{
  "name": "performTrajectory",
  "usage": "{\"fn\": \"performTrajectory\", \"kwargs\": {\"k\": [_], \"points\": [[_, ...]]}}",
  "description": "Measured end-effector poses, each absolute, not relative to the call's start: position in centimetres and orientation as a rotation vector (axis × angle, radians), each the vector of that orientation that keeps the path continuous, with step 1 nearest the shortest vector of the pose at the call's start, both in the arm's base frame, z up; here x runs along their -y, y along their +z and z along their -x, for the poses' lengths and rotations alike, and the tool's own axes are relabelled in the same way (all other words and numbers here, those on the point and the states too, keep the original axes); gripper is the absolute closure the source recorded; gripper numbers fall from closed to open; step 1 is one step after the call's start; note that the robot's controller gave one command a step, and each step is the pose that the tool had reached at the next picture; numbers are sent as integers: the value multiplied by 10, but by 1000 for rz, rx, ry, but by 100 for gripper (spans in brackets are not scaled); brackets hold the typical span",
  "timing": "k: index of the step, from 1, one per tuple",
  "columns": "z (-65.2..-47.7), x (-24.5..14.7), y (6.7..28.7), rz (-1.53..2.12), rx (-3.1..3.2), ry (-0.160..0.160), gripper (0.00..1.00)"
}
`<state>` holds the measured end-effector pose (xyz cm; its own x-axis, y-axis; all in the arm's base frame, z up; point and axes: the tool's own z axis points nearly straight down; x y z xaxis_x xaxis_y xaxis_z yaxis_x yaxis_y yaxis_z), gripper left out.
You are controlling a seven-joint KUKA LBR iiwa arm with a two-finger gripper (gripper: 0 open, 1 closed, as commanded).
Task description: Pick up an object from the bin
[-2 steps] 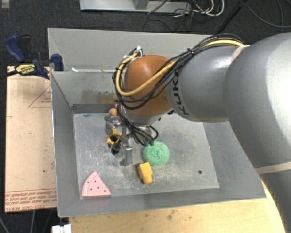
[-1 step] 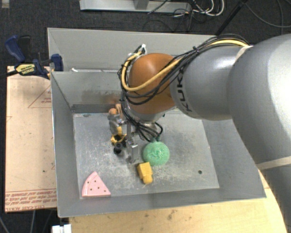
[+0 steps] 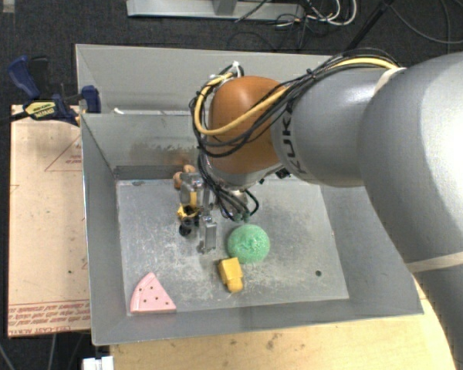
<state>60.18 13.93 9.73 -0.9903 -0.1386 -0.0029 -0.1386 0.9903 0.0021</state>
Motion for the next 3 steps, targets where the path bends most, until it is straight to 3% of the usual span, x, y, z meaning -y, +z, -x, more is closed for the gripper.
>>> {"fn": "performTrajectory", "kwargs": {"k": [1,2,3], "points": [[-623,-132,79,545,-3080,7,0],[-626,-131,77,334,-3102,11,100],[-626,-131,77,333,-3102,11,100]]}}
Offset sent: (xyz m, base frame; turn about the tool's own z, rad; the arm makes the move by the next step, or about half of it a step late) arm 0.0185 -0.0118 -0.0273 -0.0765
